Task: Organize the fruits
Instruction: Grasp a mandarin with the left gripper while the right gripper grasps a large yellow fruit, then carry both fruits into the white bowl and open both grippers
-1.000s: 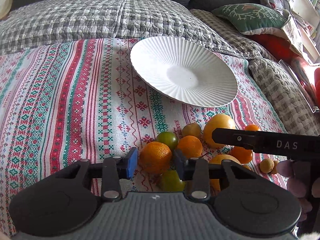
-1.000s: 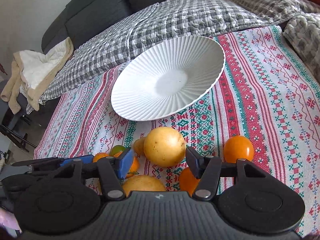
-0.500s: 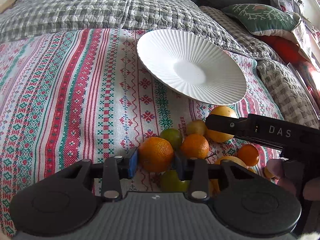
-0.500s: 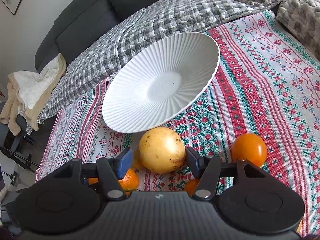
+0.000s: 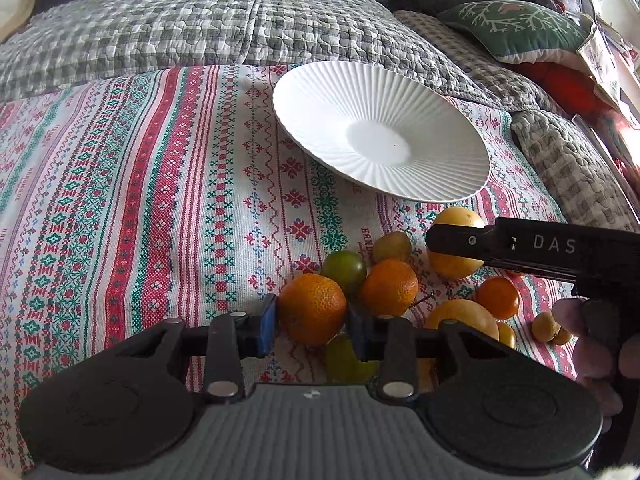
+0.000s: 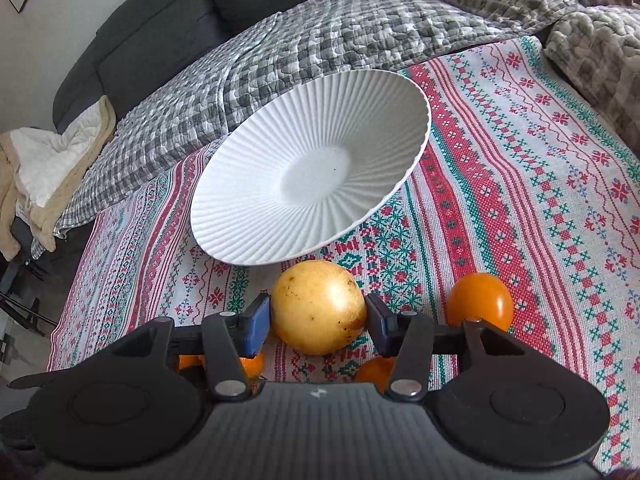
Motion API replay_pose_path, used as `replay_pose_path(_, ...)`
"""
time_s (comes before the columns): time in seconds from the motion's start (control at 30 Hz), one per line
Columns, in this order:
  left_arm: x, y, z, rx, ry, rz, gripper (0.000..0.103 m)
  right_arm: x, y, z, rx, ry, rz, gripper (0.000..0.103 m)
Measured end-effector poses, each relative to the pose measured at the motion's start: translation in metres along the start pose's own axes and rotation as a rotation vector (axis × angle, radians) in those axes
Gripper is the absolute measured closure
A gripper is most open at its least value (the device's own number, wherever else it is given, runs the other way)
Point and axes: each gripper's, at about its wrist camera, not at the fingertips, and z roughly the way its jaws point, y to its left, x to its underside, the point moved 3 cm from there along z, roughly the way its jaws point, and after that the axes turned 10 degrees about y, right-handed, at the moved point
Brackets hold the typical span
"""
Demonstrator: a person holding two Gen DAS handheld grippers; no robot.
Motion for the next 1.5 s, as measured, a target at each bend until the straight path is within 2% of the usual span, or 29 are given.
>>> replay_pose_path(0.27,-0.004,0.000,-0.014,0.014,-0.038,-0.018,0.075,0.000,0.000,-0.019,-0.003,-0.029,0.013,0.057)
replay_pose_path(0.6,-0.026,-0.014,-0.039,0.041,-0.149,-0.046,0.075,-0.008,0.000,-0.031,-0.043,-0.087,0.046,0.057)
replay_pose_path(0.7,-0.035,-0.024,-0.040,0.058,-0.184,-0.017,0.075,-0.015,0.003,-0.035,-0.029,-0.112,0.037,0.057)
replay_pose_path(0.83,-0.053,-0.043,-0.028,0.056,-0.229,0.090,0.075,-0.028,0.008,-0.033,0.000,-0.137,-0.005,0.057)
replay_pose_path(1.07,-0.085,-0.054,0.010,0.066,-0.220,0.189,0.075,-0.056,0.001,-0.011,0.035,-0.119,-0.015,0.057)
replay_pose_path(1.2,-0.098,-0.055,0.029,0.037,-0.205,0.231,0.075,-0.063,-0.005,0.002,0.038,-0.095,0.008,0.057)
replay_pose_path(1.5,-0.103,-0.054,0.052,0.002,-0.172,0.254,0.075,-0.067,-0.006,0.007,0.023,-0.098,-0.018,0.056)
